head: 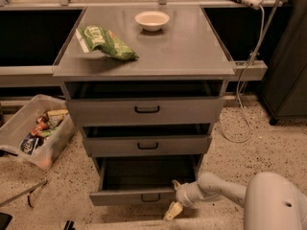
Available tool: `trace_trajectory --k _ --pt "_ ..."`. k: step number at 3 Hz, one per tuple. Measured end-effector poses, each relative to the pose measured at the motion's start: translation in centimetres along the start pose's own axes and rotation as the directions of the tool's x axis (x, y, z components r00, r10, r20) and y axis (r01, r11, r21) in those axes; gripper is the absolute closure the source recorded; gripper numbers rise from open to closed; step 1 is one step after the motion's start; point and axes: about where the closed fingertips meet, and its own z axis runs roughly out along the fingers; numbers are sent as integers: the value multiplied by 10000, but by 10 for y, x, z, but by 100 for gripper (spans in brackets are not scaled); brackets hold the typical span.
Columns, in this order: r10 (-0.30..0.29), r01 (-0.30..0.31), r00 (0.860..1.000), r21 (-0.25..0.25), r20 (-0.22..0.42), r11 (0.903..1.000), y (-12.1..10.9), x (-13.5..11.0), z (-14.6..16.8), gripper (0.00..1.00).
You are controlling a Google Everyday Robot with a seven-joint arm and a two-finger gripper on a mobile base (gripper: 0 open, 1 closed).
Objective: Open bottom drawer
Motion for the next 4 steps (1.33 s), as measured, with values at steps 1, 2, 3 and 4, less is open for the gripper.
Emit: trace_trajectory --k 1,2,3,4 --pt "232 -234 9991 67 368 9997 17 2 3 0" --pt "232 -234 9991 67 368 9997 18 -1 0 0" --pt "381 -383 9970 4 677 9993 36 0 6 0" --pt "381 -382 9970 3 677 9993 36 -1 6 0"
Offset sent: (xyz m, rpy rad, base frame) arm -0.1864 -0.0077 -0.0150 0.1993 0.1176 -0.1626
